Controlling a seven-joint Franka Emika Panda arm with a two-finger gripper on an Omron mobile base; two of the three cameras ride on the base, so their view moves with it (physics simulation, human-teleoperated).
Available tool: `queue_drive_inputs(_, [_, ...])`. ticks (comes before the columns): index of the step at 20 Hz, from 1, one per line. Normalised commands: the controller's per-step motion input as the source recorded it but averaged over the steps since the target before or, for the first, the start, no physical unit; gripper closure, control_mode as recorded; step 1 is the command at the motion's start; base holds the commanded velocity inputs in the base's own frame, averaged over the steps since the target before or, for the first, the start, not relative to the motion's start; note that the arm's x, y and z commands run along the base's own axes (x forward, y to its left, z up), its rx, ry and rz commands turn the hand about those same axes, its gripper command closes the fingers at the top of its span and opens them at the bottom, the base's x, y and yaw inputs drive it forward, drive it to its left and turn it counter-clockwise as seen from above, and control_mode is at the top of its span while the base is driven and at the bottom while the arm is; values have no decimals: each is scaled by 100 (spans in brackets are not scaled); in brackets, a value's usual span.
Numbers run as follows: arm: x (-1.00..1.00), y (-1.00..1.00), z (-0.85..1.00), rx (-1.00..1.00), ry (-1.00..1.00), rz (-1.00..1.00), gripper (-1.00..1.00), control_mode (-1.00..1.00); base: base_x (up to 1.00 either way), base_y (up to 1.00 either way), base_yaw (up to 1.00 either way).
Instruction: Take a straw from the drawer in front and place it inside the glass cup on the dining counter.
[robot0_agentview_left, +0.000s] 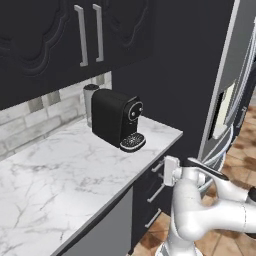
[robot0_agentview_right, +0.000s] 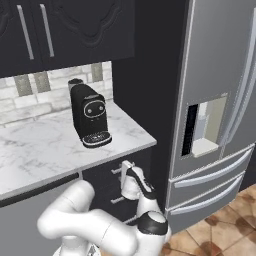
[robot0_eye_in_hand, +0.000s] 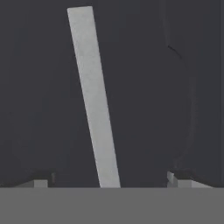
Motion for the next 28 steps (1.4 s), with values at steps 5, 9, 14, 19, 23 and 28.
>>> queue_drive_inputs(5, [40,0,-43,0,0,0,-100,-100,0,0,0])
queue_drive_inputs(9, [31,0,-45,0,2,0,-100,-100,0,0,0])
queue_drive_inputs(14, [8,3,-9,0,9,0,100,-100,0,0,0])
queue_drive_inputs(19, [0,0,-4,0,3,0,100,-100,0,0,0])
queue_drive_inputs(23, [-2,-4,-6,2,0,0,100,-100,0,0,0])
queue_drive_inputs(28, [-45,-49,-9,3,0,0,100,-100,0,0,0])
